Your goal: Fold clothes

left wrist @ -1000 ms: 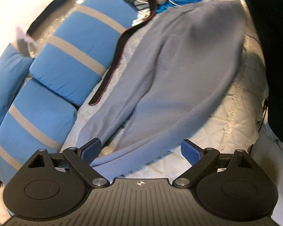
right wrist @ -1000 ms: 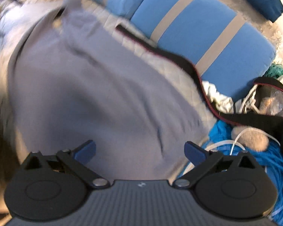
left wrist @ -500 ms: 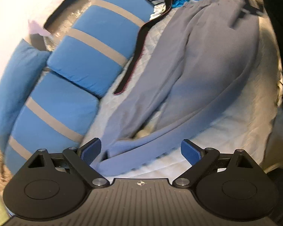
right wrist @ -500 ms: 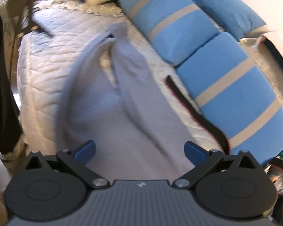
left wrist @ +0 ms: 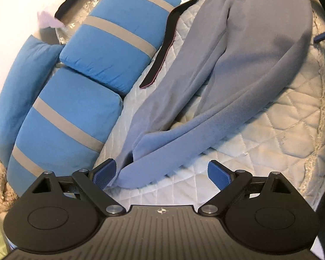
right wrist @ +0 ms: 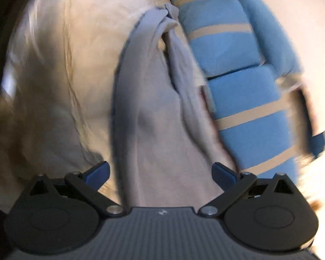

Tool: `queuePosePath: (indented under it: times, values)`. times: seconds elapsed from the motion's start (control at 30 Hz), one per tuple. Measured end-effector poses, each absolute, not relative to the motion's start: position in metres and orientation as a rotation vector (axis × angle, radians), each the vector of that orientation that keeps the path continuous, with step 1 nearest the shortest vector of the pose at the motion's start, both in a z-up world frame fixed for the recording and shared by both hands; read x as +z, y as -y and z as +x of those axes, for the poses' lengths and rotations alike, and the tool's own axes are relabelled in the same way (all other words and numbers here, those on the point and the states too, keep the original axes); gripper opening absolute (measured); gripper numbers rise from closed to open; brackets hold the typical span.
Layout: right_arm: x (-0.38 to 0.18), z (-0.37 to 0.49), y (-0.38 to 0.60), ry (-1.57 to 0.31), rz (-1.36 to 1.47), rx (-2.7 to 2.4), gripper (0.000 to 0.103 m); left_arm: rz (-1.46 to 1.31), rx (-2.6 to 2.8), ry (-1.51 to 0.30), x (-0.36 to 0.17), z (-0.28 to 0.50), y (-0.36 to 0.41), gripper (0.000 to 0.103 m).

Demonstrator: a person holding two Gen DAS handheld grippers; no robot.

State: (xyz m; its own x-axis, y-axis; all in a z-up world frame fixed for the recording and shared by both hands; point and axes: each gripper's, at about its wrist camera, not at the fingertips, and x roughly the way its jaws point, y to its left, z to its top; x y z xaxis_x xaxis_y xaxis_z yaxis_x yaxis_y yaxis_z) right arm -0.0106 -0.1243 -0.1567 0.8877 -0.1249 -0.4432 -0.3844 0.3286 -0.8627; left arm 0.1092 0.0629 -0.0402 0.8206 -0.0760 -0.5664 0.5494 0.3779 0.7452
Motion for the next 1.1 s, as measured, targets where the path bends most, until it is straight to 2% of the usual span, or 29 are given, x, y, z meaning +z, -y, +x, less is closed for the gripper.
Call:
queuePosePath:
  times: [0.13,0.23,0.3,0.37,0.4,0.47,0.53,0.57,0.77,1.1]
  values:
    - [-0.184,-0.008,0.116,-0.337,-1.392,0.026,0.103,1.101,-0.442,-0.474,-0.046,0.113,-0.063,0.093]
    - [-0.189,-0.001,0.107,-0.283,-1.381,0.0,0.096,1.083,-0.458,-0.478,-0.052,0.118,-0.062,0.093]
    - [-0.187,0.004,0.1,-0.281,-1.335,0.043,0.075,1.098,-0.459,-0.472,-0.058,0.12,-0.06,0.093]
    - [-0.176,0.007,0.096,-0.272,-1.268,0.084,0.061,1.114,-0.465,-0.46,-0.063,0.12,-0.057,0.093]
    - [-0.167,0.009,0.095,-0.274,-1.227,0.105,0.049,1.121,-0.47,-0.448,-0.065,0.119,-0.056,0.093]
    - [-0.146,0.014,0.096,-0.301,-1.125,0.147,0.031,1.141,-0.481,-0.422,-0.069,0.118,-0.054,0.093]
    - [-0.127,0.02,0.1,-0.329,-1.033,0.166,0.022,1.163,-0.492,-0.409,-0.074,0.119,-0.05,0.093]
    - [-0.118,0.023,0.103,-0.342,-0.992,0.176,0.007,1.174,-0.497,-0.404,-0.076,0.12,-0.048,0.093]
    - [-0.095,0.015,0.109,-0.368,-0.93,0.244,0.006,1.269,-0.547,-0.395,-0.086,0.138,-0.038,0.093]
    - [-0.123,-0.001,0.107,-0.39,-0.984,0.325,0.006,1.611,-0.509,-0.464,-0.097,0.19,-0.058,0.091]
